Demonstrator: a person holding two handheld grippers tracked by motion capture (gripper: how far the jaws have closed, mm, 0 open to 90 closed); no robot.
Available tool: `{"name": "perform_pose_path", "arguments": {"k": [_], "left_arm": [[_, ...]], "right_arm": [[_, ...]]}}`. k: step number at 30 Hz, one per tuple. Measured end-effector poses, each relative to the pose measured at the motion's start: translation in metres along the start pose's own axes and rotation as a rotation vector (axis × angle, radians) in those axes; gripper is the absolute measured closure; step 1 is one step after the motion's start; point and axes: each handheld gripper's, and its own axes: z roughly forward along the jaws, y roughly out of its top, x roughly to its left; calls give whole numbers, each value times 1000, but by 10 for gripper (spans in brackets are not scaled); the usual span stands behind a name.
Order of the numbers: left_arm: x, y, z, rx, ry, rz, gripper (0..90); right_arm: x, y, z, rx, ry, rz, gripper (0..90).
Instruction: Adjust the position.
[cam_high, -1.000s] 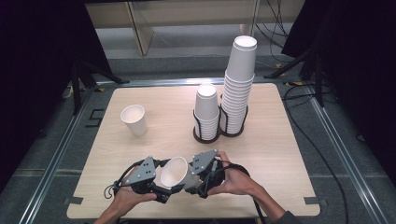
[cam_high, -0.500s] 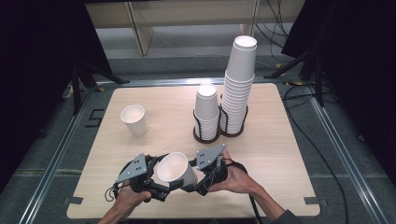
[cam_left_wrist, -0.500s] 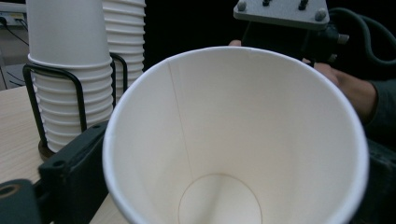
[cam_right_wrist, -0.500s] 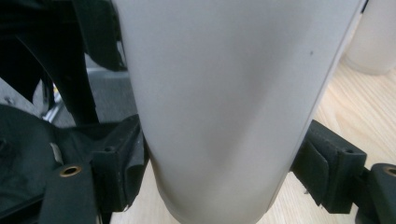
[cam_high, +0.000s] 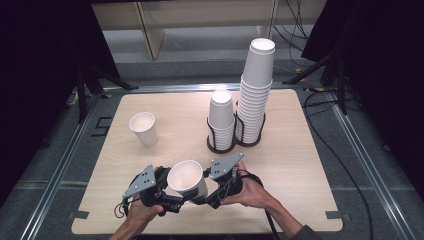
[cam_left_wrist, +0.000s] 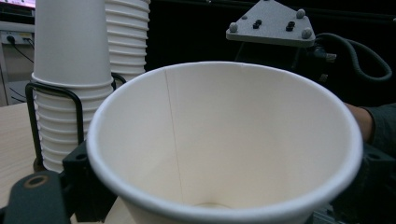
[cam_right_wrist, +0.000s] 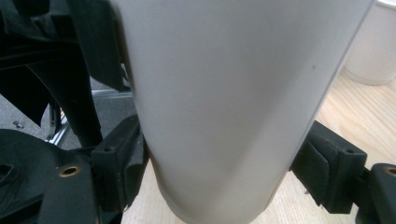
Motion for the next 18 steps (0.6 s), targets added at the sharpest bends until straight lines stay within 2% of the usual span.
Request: {"name": "perform_pose_path", "arguments": {"k": [1,3,7,9,11,12,14,16,17,18], "left_arm": [[0,0,0,0,1,2,133],[2,0,-1,-1,0,0,141],[3,0,-1,-14,1,-28,155],[5,1,-3,-11,13,-20,157],[6,2,-5,-13,43,-22,159],[8,3,-6,-9,59,-22,160],[12,4,-9,1,104,-15,163],[18,3,-12,18,159,2,164],[22,3,-13,30,200,24,164],[24,2,-13,36,221,38,164]], "right_arm": [[0,0,0,-5,-4,-9,245],[0,-1,2,-12,6,15,244],[-1,-1,3,-25,-6,14,237],[-1,-2,2,-22,-10,33,232],[-3,-2,0,-12,-33,27,211],[-3,-3,-2,-2,-40,50,198],[-4,-6,-5,20,-59,44,196],[-6,-10,-9,38,-76,78,194],[-7,-12,-10,40,-87,86,201],[-9,-14,-13,50,-106,85,207]]}}
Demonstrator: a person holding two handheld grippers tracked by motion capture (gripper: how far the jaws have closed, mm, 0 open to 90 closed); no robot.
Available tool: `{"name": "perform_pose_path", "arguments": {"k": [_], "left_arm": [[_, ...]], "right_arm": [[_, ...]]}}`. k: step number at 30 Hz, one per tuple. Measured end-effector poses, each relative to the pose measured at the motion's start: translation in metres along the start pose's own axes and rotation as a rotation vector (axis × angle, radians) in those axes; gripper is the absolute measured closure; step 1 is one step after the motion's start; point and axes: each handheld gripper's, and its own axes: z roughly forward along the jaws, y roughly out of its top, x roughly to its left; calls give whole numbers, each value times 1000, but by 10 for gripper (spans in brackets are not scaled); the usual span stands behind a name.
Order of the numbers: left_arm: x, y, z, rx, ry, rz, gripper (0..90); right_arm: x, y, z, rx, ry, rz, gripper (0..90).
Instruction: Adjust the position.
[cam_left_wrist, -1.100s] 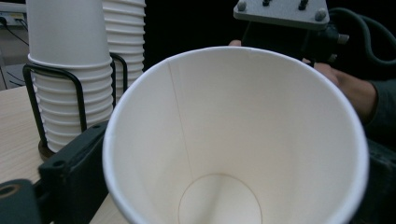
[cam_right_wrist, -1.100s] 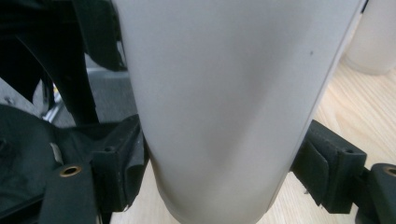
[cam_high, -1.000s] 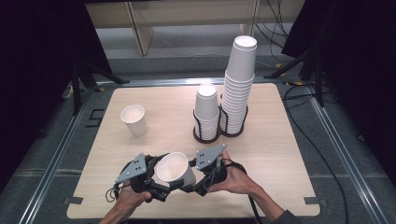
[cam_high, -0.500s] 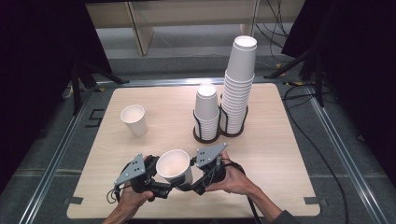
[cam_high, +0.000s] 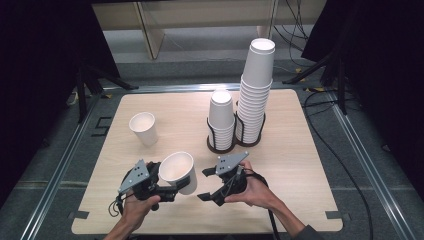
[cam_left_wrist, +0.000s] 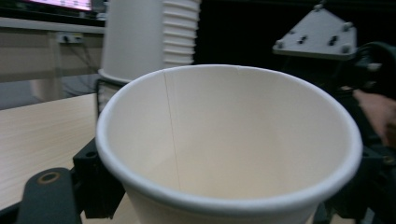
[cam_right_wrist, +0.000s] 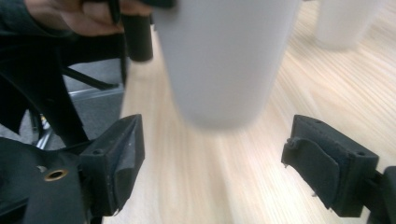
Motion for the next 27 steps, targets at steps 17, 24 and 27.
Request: {"name": "perform_pose_path", "arguments": {"k": [17,24,27], "left_arm": [[41,-5,22,42,210,61,164],[46,-5,34,56,240,57,163],[49,-6,37,52,256,56,163]], "right_arm": [[1,-25,-22,80,-173,86,221],[5,-33,-28,80,-225,111,223],[9,-34,-29,81,-227,120,223]]}}
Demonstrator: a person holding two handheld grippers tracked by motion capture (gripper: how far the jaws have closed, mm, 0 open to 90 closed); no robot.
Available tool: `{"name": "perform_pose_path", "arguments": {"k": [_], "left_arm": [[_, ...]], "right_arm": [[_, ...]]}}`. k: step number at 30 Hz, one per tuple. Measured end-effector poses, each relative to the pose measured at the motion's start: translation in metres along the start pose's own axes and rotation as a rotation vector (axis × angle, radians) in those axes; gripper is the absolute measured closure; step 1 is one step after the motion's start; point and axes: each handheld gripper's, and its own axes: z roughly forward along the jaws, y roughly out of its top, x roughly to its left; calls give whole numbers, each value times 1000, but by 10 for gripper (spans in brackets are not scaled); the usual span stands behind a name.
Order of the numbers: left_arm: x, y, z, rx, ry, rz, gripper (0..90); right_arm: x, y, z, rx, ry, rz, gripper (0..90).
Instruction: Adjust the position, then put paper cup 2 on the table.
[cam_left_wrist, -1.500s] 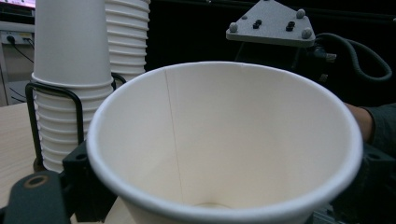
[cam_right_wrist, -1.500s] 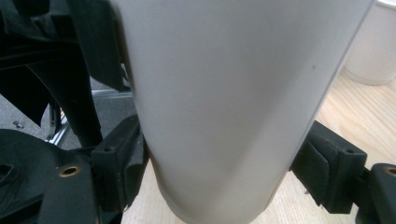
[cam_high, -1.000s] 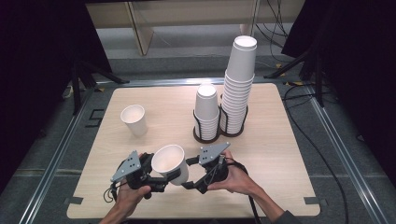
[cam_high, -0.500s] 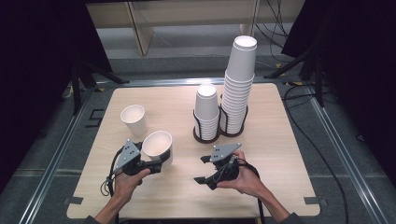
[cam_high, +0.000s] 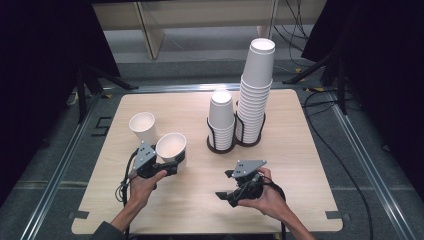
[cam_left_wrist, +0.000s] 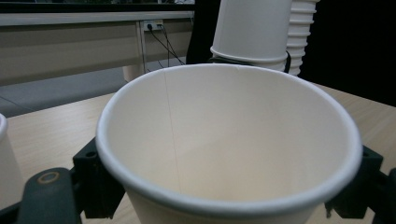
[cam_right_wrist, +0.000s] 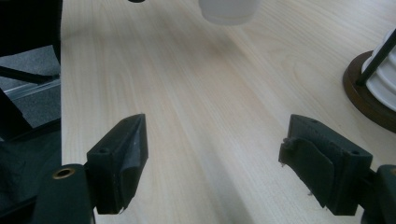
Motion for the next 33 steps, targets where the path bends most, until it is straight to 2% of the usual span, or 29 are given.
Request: {"name": "perform_pose_path", "arguments": {"k": [7,8,9,10,15,19,21,25,26,27,28,33], "left_arm": [[4,1,8,2,27,-8,164],[5,1,11,-13,25,-6,164],[5,1,11,3,37,-5,164],[6,2,12,2,39,-9,164],[8,3,19,-1,48,-2,164],[11,4,21,6,62,-1,164],[13,3,23,-8,59,-7,164],[14,3,26,10,70,-9,164],[14,2,29,-3,66,-9,164],[14,2,28,14,75,-12,164],[15,2,30,7,72,-12,164],[17,1,36,16,81,-20,164]], "right_arm": [[5,-2,-3,1,0,-5,225],[5,-2,-3,-1,-4,-11,223],[6,-3,-3,-2,-1,-8,221],[7,-4,-3,1,4,3,219],[6,-6,-4,6,0,-9,219],[8,-8,-4,9,3,8,219],[8,-8,-4,14,7,11,220],[8,-9,-3,20,1,-2,220],[8,-9,-2,22,2,-4,220],[8,-9,-2,23,3,-5,221],[9,-10,-1,27,13,6,221],[9,-10,0,26,12,4,221]]}}
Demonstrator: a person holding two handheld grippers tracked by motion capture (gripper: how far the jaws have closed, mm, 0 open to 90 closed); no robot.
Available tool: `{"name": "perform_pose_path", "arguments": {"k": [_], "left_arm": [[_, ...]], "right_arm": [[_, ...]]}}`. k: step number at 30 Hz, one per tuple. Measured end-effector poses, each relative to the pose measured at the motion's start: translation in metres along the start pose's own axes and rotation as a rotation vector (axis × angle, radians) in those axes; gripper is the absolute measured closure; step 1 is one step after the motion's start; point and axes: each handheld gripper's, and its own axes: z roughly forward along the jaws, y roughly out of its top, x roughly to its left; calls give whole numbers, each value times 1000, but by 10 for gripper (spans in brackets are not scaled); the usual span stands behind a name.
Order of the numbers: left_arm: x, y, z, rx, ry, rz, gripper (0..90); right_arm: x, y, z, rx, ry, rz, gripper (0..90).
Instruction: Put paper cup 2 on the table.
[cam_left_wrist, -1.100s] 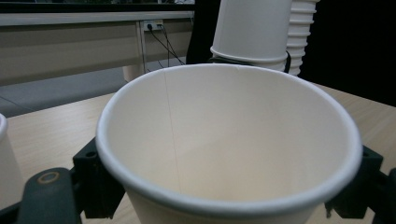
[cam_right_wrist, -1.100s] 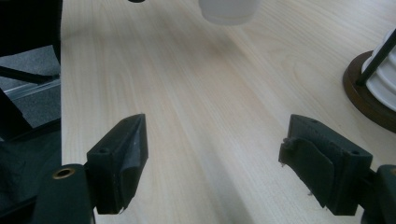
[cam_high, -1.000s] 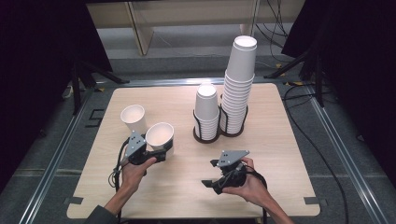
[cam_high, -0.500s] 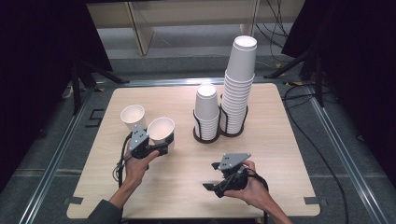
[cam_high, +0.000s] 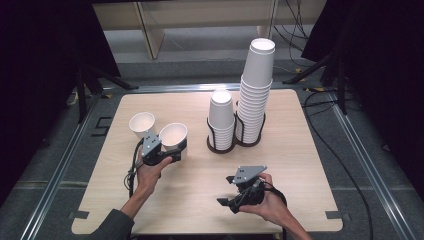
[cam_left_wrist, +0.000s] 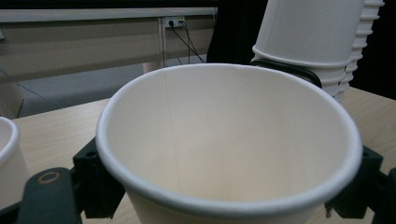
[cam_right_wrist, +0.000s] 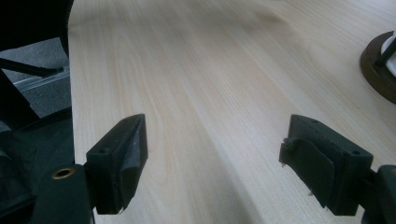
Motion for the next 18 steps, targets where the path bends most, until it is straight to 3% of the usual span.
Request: {"name": "perform_pose_path", "arguments": {"k": [9,18], "left_arm": [[0,3,12,2,15,14,164],[6,4,24,-4,44,2,165]], "right_arm": [[-1,0,0,4,1,5,222],[-1,0,-1,-5,4,6,222]]}}
